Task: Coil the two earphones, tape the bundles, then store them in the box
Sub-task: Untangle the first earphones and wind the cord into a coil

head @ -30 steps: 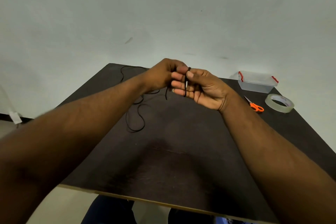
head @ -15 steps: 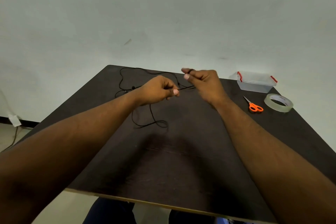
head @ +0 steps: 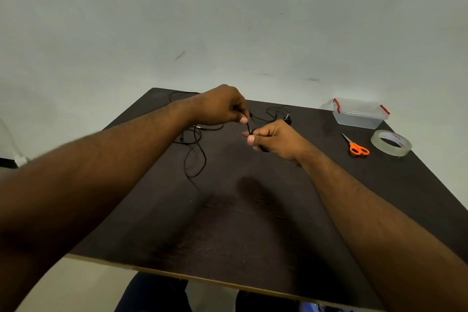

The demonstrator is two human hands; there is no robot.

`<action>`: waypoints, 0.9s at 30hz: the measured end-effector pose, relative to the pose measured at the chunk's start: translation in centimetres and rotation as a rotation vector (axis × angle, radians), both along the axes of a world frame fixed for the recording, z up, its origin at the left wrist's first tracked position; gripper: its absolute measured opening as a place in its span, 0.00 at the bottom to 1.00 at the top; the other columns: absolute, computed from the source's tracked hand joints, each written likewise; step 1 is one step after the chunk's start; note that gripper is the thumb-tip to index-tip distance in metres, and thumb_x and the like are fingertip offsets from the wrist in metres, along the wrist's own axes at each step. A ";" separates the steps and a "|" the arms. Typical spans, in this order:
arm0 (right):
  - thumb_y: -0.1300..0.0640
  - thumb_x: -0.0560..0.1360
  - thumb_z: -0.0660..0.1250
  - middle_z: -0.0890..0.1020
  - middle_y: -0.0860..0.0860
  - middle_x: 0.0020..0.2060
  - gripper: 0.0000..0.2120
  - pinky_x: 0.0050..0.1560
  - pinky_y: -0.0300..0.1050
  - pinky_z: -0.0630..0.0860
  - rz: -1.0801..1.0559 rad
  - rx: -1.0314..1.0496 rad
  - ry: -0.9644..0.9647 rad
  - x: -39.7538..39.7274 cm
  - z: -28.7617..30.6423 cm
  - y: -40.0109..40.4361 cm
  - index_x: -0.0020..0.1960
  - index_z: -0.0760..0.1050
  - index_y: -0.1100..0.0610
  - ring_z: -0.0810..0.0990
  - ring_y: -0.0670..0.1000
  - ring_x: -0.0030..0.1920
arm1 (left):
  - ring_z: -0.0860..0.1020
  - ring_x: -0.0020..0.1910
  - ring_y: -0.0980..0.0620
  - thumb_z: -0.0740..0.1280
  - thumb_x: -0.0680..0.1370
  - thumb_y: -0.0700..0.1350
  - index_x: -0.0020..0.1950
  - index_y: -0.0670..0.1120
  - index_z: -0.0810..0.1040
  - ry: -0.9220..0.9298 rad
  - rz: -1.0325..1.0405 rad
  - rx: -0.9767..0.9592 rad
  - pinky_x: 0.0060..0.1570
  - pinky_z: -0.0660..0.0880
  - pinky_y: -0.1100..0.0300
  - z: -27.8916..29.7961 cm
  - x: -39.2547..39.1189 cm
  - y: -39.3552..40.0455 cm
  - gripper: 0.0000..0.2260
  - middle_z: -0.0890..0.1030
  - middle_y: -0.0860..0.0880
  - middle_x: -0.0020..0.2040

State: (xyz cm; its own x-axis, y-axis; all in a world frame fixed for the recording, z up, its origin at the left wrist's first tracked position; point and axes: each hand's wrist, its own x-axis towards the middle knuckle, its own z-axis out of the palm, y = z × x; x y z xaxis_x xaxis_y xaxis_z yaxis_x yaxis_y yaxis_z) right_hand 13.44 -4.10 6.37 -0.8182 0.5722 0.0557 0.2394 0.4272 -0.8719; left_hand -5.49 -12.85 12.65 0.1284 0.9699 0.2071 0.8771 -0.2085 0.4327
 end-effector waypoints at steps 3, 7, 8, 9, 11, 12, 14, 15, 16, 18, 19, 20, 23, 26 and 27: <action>0.64 0.74 0.70 0.85 0.59 0.50 0.08 0.54 0.51 0.81 0.045 -0.245 0.046 -0.6 0.2 -1.4 0.49 0.81 0.69 0.82 0.51 0.56 | 0.78 0.41 0.69 0.72 0.75 0.44 0.49 0.45 0.84 -0.009 -0.015 0.005 0.40 0.70 0.77 0.4 0.3 0.3 0.05 0.83 0.55 0.45; 0.61 0.70 0.71 0.84 0.62 0.51 0.12 0.50 0.52 0.82 0.167 -0.596 0.181 -0.1 1.5 -2.6 0.51 0.82 0.65 0.83 0.60 0.53 | 0.82 0.41 0.60 0.71 0.75 0.40 0.50 0.41 0.84 -0.306 -0.063 0.023 0.43 0.76 0.68 -0.2 0.5 -0.4 0.05 0.85 0.52 0.44; 0.61 0.69 0.71 0.84 0.62 0.50 0.11 0.49 0.52 0.82 0.193 -0.647 0.248 0.0 1.8 -2.9 0.50 0.83 0.64 0.84 0.60 0.52 | 0.81 0.39 0.60 0.70 0.76 0.38 0.49 0.42 0.84 -0.407 -0.068 0.027 0.40 0.75 0.68 -0.6 0.5 -0.6 0.04 0.85 0.51 0.42; 0.60 0.68 0.71 0.85 0.61 0.48 0.10 0.49 0.52 0.81 0.215 -0.680 0.326 -0.1 2.2 -3.2 0.49 0.84 0.63 0.84 0.59 0.51 | 0.80 0.37 0.57 0.69 0.77 0.37 0.47 0.44 0.85 -0.500 -0.061 0.022 0.37 0.74 0.66 -1.2 0.6 -0.8 0.06 0.84 0.50 0.40; 0.60 0.67 0.72 0.86 0.58 0.46 0.09 0.47 0.51 0.82 0.233 -0.713 0.515 -0.8 2.8 -3.7 0.46 0.85 0.60 0.85 0.56 0.48 | 0.74 0.32 0.49 0.64 0.78 0.33 0.39 0.51 0.84 -0.633 0.003 0.000 0.31 0.69 0.60 -3.0 1.0 -0.8 0.17 0.80 0.49 0.33; 0.61 0.67 0.72 0.86 0.58 0.45 0.08 0.48 0.52 0.82 0.213 -0.721 0.621 -1.4 3.1 -3.9 0.45 0.85 0.60 0.85 0.55 0.47 | 0.70 0.29 0.50 0.63 0.78 0.32 0.38 0.49 0.84 -0.685 0.043 -0.016 0.29 0.66 0.60 -4.1 1.4 -0.9 0.16 0.77 0.50 0.31; 0.64 0.67 0.72 0.86 0.57 0.44 0.06 0.55 0.54 0.80 0.096 -0.702 0.807 -2.4 3.3 -3.8 0.43 0.85 0.60 0.85 0.56 0.48 | 0.67 0.25 0.54 0.66 0.79 0.37 0.45 0.41 0.82 -0.769 0.077 -0.047 0.26 0.64 0.62 -6.0 2.3 -1.1 0.06 0.75 0.48 0.31; 0.65 0.66 0.72 0.86 0.57 0.44 0.05 0.58 0.53 0.79 0.015 -0.651 0.866 -2.6 3.3 -3.5 0.42 0.85 0.60 0.85 0.56 0.50 | 0.66 0.25 0.55 0.66 0.79 0.40 0.50 0.40 0.82 -0.791 0.079 -0.061 0.25 0.64 0.63 -6.7 2.8 -1.2 0.06 0.75 0.48 0.31; 0.67 0.67 0.72 0.86 0.55 0.43 0.05 0.59 0.50 0.78 -0.072 -0.550 0.882 -2.7 3.0 -3.0 0.42 0.84 0.61 0.84 0.55 0.51 | 0.66 0.25 0.56 0.67 0.79 0.42 0.52 0.40 0.83 -0.782 0.080 -0.073 0.25 0.64 0.64 -7.2 3.1 -1.3 0.08 0.75 0.48 0.31; 0.69 0.69 0.73 0.86 0.52 0.43 0.05 0.56 0.45 0.79 -0.208 -0.241 0.771 -2.4 2.2 -1.8 0.42 0.83 0.62 0.84 0.50 0.51 | 0.68 0.26 0.56 0.68 0.78 0.45 0.51 0.43 0.84 -0.706 0.078 -0.082 0.26 0.67 0.64 -7.6 3.3 -1.4 0.07 0.76 0.51 0.30; 0.69 0.69 0.73 0.86 0.51 0.42 0.04 0.54 0.42 0.79 -0.237 -0.099 0.683 -2.1 1.7 -1.3 0.42 0.83 0.63 0.84 0.48 0.50 | 0.70 0.27 0.57 0.69 0.78 0.45 0.49 0.44 0.84 -0.666 0.077 -0.086 0.28 0.68 0.64 -7.5 3.2 -1.5 0.07 0.76 0.52 0.30; 0.69 0.69 0.73 0.85 0.50 0.42 0.03 0.51 0.40 0.79 -0.240 0.006 0.600 -1.6 1.2 -0.8 0.41 0.83 0.63 0.84 0.45 0.50 | 0.71 0.29 0.58 0.69 0.78 0.45 0.47 0.44 0.84 -0.634 0.084 -0.093 0.31 0.69 0.64 -7.3 3.0 -1.6 0.06 0.77 0.52 0.30; 0.66 0.70 0.74 0.85 0.51 0.40 0.06 0.48 0.33 0.77 -0.183 0.228 0.340 -0.3 -0.5 0.6 0.36 0.82 0.58 0.83 0.41 0.49 | 0.73 0.33 0.55 0.70 0.77 0.44 0.47 0.40 0.83 -0.578 0.149 -0.104 0.37 0.72 0.62 -6.4 1.8 -1.4 0.07 0.78 0.48 0.34; 0.64 0.70 0.74 0.86 0.57 0.40 0.07 0.47 0.33 0.78 -0.146 0.282 0.161 0.5 -1.7 1.6 0.37 0.81 0.68 0.82 0.36 0.47 | 0.73 0.29 0.62 0.69 0.77 0.43 0.46 0.40 0.82 -0.482 0.191 -0.102 0.35 0.73 0.65 -4.9 0.7 -1.1 0.07 0.77 0.55 0.30; 0.64 0.70 0.74 0.86 0.57 0.40 0.09 0.47 0.35 0.78 -0.145 0.277 0.137 0.6 -1.9 1.9 0.37 0.80 0.71 0.82 0.35 0.47 | 0.74 0.29 0.63 0.69 0.78 0.44 0.46 0.41 0.82 -0.431 0.192 -0.106 0.35 0.73 0.66 -4.5 0.5 -0.9 0.06 0.78 0.56 0.29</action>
